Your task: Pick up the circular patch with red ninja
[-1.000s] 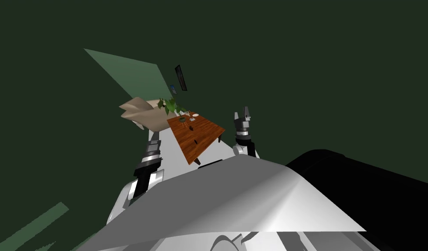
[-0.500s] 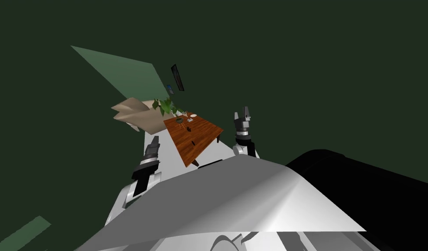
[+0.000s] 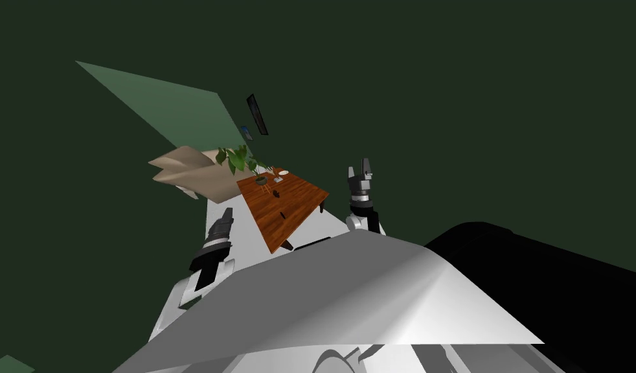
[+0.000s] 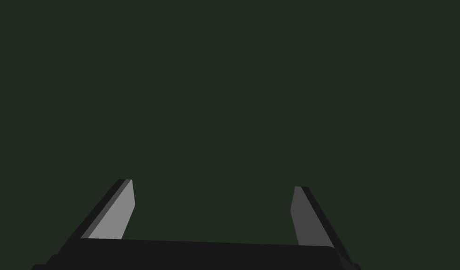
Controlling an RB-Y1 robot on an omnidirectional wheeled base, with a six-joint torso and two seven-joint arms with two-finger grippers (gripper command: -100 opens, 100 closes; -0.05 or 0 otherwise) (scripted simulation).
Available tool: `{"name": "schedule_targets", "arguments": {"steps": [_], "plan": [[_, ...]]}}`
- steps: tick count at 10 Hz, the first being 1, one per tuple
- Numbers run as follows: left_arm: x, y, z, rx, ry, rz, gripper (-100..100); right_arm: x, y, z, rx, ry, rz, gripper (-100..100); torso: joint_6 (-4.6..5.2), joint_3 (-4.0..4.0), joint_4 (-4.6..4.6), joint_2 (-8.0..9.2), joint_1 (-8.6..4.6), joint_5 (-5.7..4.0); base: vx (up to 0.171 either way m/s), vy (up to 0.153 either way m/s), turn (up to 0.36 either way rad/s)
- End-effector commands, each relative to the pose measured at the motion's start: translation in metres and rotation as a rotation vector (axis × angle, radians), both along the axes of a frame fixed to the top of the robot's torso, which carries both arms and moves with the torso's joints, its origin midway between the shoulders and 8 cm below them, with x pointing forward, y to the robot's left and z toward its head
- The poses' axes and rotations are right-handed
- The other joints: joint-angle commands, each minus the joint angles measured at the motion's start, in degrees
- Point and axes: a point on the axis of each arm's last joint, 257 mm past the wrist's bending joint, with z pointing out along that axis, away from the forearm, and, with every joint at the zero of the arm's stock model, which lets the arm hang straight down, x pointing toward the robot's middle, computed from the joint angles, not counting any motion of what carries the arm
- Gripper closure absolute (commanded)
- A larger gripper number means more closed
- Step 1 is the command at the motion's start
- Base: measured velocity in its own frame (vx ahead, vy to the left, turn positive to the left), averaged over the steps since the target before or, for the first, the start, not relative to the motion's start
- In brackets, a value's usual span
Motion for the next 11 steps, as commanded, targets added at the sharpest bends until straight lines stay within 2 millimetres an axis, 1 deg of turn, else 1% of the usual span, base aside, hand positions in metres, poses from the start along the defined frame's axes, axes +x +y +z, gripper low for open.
{"name": "schedule_targets", "arguments": {"steps": [1,2,3,4,5,6,7,8,9,11], "plan": [[-0.002,0.01,-0.015,0.007,0.036,0.026,-100,0.0,0.0,0.0,0.0,0.0,0.0,0,0.0,0.0,0.0,0.0,0.0,0.0,0.026,-0.054,-0.035],[-0.005,0.027,-0.027,0.035,0.077,0.069,-100,0.0,0.0,0.0,0.0,0.0,0.0,0,-0.02,0.01,0.0,0.02,0.0,0.0,0.034,-0.062,-0.082],[-0.006,0.029,-0.034,0.028,0.091,0.073,-100,0.0,0.0,0.0,0.0,0.0,0.0,0,0.0,-0.01,0.0,-0.01,-0.02,-0.01,0.029,-0.046,-0.052],[-0.009,0.047,-0.049,0.05,0.138,0.115,-100,0.0,0.0,0.0,0.0,0.0,0.0,0,-0.01,0.0,0.0,0.0,0.03,0.0,0.035,-0.061,-0.084],[-0.013,0.063,-0.06,0.074,0.177,0.154,-100,0.0,0.0,0.0,0.0,0.0,0.0,0,0.0,-0.01,0.0,-0.01,-0.01,0.0,0.052,-0.084,-0.157],[-0.016,0.066,-0.074,0.06,0.203,0.16,-100,0.0,0.0,0.0,0.0,0.0,0.0,0,0.01,-0.04,-0.01,-0.07,-0.08,-0.02,0.05,-0.072,-0.056],[-0.019,0.08,-0.081,0.085,0.236,0.194,-100,0.0,0.0,0.0,0.0,0.0,0.0,0,-0.02,-0.04,-0.02,-0.07,-0.06,-0.02,0.054,-0.082,-0.09],[-0.022,0.082,-0.093,0.074,0.257,0.199,-100,0.0,0.0,0.0,0.0,0.0,0.0,0,0.01,-0.05,-0.02,-0.09,-0.1,-0.03,0.045,-0.054,-0.047],[-0.026,0.096,-0.103,0.093,0.297,0.233,-100,0.0,0.0,0.0,0.0,0.0,0.0,0,-0.02,-0.03,-0.02,-0.05,0.0,-0.01,0.046,-0.049,-0.109],[-0.031,0.097,-0.117,0.079,0.323,0.238,-100,0.0,0.0,0.0,0.0,0.0,0.0,0,-0.02,-0.01,-0.01,-0.02,0.04,0.0,0.025,-0.031,-0.013]]}}
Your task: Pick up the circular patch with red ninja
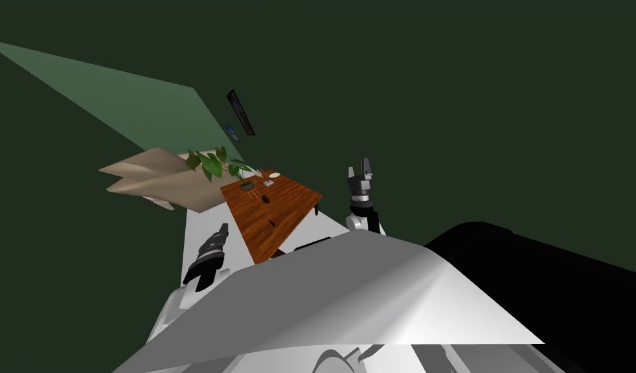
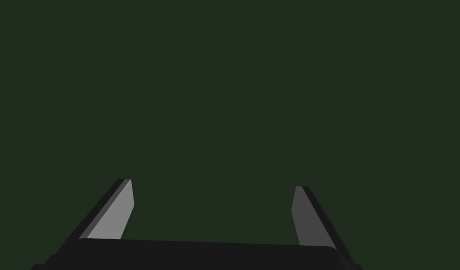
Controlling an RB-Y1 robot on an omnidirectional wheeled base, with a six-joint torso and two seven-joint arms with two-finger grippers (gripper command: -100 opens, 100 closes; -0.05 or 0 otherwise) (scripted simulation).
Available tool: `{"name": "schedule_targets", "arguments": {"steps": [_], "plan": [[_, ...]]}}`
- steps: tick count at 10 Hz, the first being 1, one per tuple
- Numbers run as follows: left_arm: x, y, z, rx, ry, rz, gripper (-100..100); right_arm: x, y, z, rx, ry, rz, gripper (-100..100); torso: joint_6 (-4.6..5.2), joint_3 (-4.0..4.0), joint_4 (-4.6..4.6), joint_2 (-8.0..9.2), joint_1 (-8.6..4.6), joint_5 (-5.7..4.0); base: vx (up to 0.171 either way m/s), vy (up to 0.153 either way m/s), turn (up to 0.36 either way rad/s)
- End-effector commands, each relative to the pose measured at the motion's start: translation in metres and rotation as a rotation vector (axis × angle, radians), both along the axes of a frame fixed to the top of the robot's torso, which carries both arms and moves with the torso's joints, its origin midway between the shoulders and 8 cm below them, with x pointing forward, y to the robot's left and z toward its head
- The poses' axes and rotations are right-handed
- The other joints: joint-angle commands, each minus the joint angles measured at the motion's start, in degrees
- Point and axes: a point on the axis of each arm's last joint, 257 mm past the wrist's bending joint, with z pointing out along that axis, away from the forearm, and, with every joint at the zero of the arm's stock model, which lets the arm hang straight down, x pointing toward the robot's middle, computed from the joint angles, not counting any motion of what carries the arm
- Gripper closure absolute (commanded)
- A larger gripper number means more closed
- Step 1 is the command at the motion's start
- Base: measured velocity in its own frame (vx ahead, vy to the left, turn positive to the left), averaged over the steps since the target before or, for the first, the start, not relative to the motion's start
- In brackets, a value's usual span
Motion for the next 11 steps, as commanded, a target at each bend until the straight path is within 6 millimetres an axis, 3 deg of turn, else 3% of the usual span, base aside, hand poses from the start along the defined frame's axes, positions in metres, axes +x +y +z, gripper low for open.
{"name": "schedule_targets", "arguments": {"steps": [1,2,11], "plan": [[-0.007,0.012,-0.018,0.012,0.051,0.033,-100,0.0,0.0,0.0,0.0,0.0,0.0,0,0.0,0.0,0.0,0.0,0.0,0.0,0.031,-0.043,-0.105],[-0.014,0.022,-0.035,0.018,0.102,0.065,-100,0.0,0.0,0.0,0.0,0.0,0.0,0,0.03,-0.02,0.0,-0.04,-0.06,0.0,0.078,-0.087,-0.216],[-0.055,0.044,-0.13,-0.013,0.349,0.168,-100,0.0,0.0,0.0,0.0,0.0,0.0,0,0.0,-0.05,-0.02,-0.09,-0.08,-0.03,0.046,-0.043,-0.059]]}}
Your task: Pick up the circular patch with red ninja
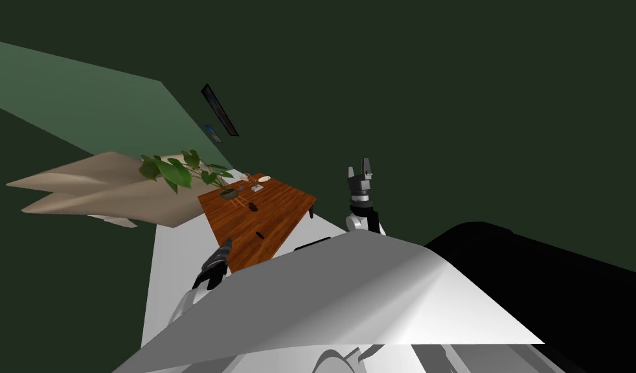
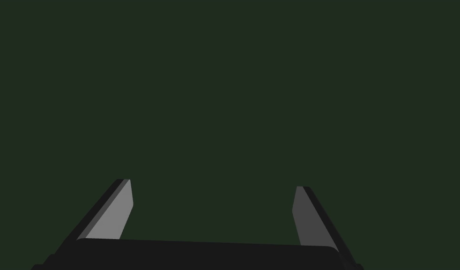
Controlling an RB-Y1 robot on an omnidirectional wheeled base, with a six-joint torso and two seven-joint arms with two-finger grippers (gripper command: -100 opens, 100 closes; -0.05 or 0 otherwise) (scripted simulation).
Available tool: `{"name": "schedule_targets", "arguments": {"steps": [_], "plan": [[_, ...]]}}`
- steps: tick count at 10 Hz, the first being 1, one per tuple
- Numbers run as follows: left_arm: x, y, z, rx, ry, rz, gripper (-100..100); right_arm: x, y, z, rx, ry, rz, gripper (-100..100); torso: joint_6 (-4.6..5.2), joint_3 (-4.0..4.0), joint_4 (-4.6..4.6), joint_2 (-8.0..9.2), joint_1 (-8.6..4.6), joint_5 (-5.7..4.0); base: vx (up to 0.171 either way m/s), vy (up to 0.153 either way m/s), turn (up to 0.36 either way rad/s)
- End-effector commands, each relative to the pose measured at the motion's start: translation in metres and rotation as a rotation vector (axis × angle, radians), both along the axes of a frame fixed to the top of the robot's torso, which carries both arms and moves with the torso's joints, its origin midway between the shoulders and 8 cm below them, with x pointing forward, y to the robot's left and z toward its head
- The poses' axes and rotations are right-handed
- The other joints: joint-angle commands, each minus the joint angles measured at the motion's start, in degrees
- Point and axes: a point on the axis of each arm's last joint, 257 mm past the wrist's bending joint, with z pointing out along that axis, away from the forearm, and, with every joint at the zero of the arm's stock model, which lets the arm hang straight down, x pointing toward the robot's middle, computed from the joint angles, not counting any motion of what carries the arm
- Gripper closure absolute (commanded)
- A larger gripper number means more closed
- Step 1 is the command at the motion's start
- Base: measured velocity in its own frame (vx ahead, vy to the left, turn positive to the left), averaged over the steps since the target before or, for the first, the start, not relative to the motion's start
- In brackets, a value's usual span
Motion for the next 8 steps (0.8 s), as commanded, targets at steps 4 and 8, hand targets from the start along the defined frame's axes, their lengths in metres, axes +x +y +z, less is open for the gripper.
{"name": "schedule_targets", "arguments": {"steps": [4,8], "plan": [[-0.03,-0.001,-0.06,-0.037,0.156,0.047,-100,0.0,0.0,0.0,0.0,0.0,0.0,0,0.0,-0.03,-0.02,-0.04,-0.02,0.01,0.068,-0.041,-0.09],[-0.045,-0.003,-0.086,-0.046,0.246,0.065,-100,0.0,0.0,0.0,0.0,0.0,0.0,0,-0.03,0.06,0.02,0.12,0.06,0.0,0.042,-0.03,-0.05]]}}
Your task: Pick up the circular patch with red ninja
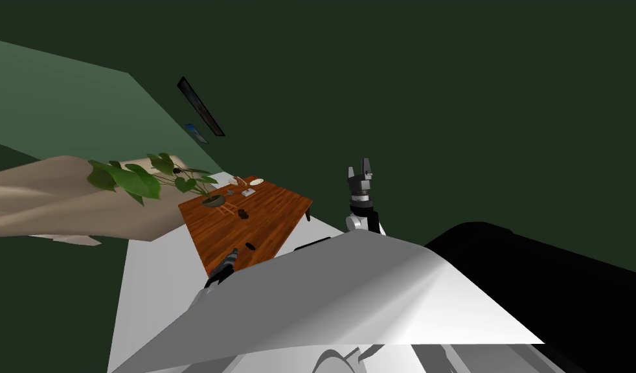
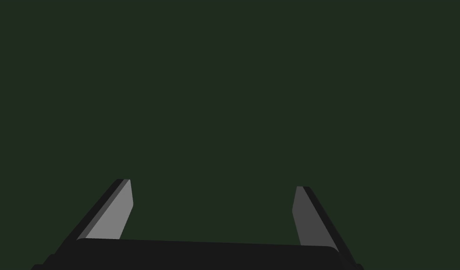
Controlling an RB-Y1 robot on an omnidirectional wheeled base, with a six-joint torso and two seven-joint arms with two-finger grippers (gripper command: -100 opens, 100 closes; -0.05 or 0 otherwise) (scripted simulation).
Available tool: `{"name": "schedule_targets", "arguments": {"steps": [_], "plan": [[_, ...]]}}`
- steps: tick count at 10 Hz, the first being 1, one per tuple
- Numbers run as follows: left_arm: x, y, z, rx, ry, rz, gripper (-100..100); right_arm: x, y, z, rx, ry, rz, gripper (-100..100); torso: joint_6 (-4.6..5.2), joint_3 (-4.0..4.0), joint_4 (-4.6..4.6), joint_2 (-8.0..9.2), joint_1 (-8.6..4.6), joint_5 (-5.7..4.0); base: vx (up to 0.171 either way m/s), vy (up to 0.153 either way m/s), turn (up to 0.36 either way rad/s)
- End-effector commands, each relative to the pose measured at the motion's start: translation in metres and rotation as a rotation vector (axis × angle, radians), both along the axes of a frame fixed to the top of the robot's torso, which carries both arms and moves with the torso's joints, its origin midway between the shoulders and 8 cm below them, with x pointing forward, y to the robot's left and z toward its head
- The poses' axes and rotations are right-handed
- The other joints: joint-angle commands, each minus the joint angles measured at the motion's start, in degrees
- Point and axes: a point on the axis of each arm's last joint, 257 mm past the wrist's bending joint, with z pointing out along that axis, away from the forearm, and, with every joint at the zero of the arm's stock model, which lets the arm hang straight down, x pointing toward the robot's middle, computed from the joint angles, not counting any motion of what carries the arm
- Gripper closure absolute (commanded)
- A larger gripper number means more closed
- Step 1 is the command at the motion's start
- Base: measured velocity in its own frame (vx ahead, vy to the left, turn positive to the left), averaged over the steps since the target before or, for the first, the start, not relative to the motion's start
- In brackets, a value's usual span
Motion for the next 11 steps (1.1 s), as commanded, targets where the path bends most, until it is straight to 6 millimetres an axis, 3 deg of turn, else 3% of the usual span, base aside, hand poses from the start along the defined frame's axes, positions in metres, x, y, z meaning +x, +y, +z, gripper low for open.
{"name": "schedule_targets", "arguments": {"steps": [1,7,11], "plan": [[-0.007,-0.002,-0.013,-0.01,0.034,0.004,-100,0.0,0.0,0.0,0.0,0.0,0.0,0,0.0,0.0,0.0,0.0,0.0,0.0,0.048,-0.029,-0.046],[-0.038,-0.009,-0.055,-0.032,0.196,0.022,-100,0.0,0.0,0.0,0.0,0.0,0.0,0,-0.01,0.02,0.0,0.04,0.02,0.0,0.048,-0.029,-0.071],[-0.052,-0.011,-0.07,-0.041,0.26,0.027,-100,0.0,0.0,0.0,0.0,0.0,0.0,0,-0.02,0.01,0.0,0.03,0.05,0.0,0.047,-0.023,-0.048]]}}
